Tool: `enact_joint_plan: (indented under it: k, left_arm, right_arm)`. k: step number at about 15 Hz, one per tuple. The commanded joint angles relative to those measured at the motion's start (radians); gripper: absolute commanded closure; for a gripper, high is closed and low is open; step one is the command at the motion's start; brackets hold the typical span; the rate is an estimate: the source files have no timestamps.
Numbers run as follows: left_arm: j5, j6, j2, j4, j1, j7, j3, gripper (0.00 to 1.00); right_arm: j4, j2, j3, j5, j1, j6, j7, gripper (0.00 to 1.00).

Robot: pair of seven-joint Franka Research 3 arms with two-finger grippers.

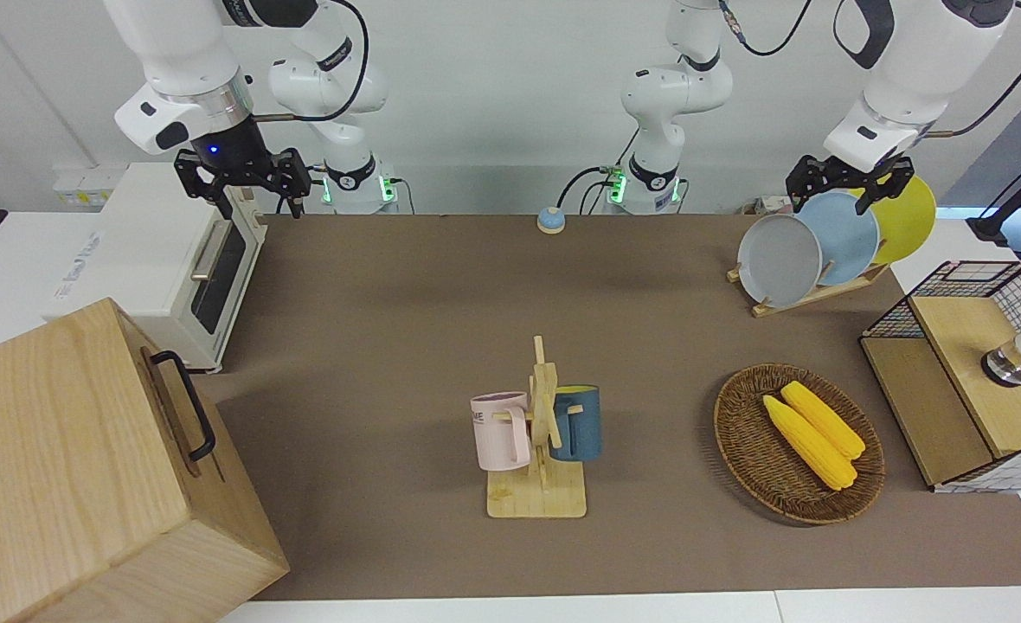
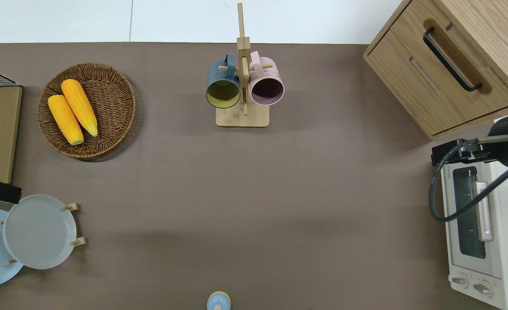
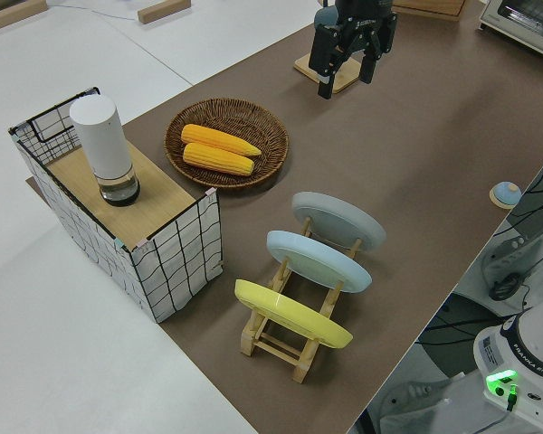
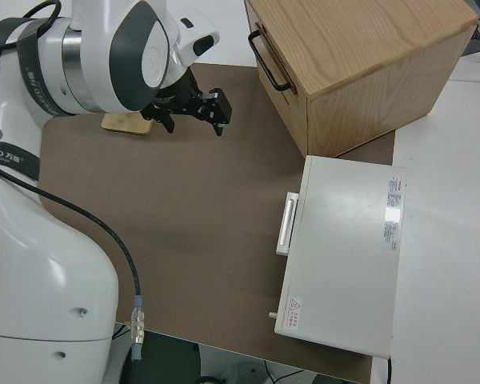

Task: Pick gray plate from low plate rack and place it on table with left arm
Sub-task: 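Lower the left gripper onto the gray plate's rim in the rack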

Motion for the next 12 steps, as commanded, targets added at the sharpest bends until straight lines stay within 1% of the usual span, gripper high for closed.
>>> enact_joint_plan:
  k: [1, 3, 6, 8, 10, 12]
  left_arm:
    - [0.019, 0.094, -0.124, -0.190, 0.011, 0.017, 0.004, 0.01]
    - [0.019, 0.155, -0.172, -0.284, 0.015, 0.017, 0.006, 0.01]
    - [0.023, 0.252, -0.238, -0.410, 0.022, 0.056, 0.041, 0.01]
    - [0.039, 0.293, -0.253, -0.461, 0.023, 0.092, 0.064, 0.01]
    - [0.039, 0.327, -0.255, -0.488, 0.028, 0.104, 0.081, 0.01]
    - [0.040, 0.355, -0.256, -0.519, 0.038, 0.106, 0.082, 0.01]
  right_arm:
    - [0.006, 0.000, -0.006, 0.003, 0.007, -0.001, 0.004, 0.017]
    - [0.006, 0.000, -0.006, 0.003, 0.007, -0.001, 0.004, 0.017]
    - [0.006, 0.000, -0.006, 0.003, 0.007, -0.001, 0.004, 0.017]
    - [0.006, 0.000, -0.006, 0.003, 0.007, -0.001, 0.004, 0.017]
    - [0.006, 0.000, -0.006, 0.003, 0.007, -0.001, 0.004, 0.017]
    - [0.006, 0.000, -0.006, 0.003, 0.007, -0.001, 0.004, 0.017]
